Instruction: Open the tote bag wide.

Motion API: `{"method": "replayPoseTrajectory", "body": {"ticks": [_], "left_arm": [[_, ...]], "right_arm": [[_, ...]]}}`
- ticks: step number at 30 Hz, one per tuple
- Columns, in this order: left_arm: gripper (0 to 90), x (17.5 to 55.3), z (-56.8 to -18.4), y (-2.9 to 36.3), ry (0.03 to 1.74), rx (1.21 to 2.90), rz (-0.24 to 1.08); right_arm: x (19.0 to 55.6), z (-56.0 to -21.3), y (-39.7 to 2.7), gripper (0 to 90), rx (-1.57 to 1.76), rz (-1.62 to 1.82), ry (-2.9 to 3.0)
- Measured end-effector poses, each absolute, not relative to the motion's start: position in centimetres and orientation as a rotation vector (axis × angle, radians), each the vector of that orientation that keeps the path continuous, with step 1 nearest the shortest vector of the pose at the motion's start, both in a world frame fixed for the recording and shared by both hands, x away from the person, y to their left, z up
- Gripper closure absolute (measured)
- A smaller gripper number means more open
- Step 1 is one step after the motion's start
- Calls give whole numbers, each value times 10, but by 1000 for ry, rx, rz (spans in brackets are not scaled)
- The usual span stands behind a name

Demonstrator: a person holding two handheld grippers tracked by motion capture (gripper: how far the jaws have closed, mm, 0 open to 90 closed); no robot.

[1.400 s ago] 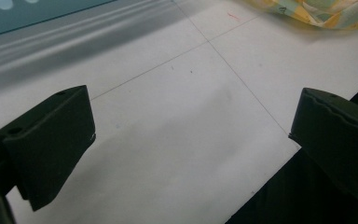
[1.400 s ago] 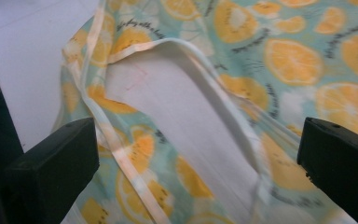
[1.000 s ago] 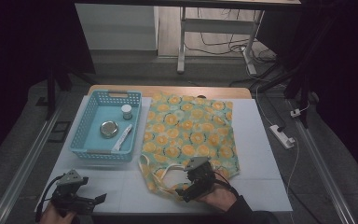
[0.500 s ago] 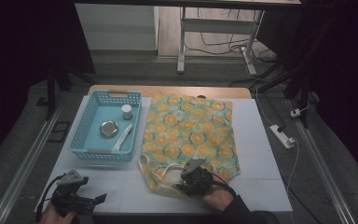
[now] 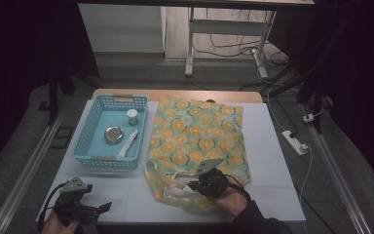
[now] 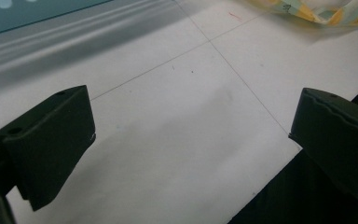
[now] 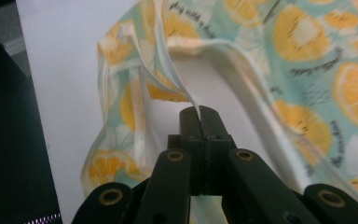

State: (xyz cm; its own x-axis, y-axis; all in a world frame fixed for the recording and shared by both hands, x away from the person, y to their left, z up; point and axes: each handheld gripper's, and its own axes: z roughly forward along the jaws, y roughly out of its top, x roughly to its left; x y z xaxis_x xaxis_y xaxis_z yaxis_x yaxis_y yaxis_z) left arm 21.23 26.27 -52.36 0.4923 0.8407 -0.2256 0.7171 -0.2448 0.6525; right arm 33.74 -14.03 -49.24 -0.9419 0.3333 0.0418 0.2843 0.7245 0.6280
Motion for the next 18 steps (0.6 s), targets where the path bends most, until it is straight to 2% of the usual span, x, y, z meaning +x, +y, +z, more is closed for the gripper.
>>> {"method": "replayPoseTrajectory", "body": {"ticks": [12,18], "left_arm": [[0,213,-524,263,1279,2017,217],[0,213,-524,264,1280,2013,216]], "right_arm": [[361,-470,-145,900,525,1073,2783],[384,-457,-146,900,566,1092,2745]]}}
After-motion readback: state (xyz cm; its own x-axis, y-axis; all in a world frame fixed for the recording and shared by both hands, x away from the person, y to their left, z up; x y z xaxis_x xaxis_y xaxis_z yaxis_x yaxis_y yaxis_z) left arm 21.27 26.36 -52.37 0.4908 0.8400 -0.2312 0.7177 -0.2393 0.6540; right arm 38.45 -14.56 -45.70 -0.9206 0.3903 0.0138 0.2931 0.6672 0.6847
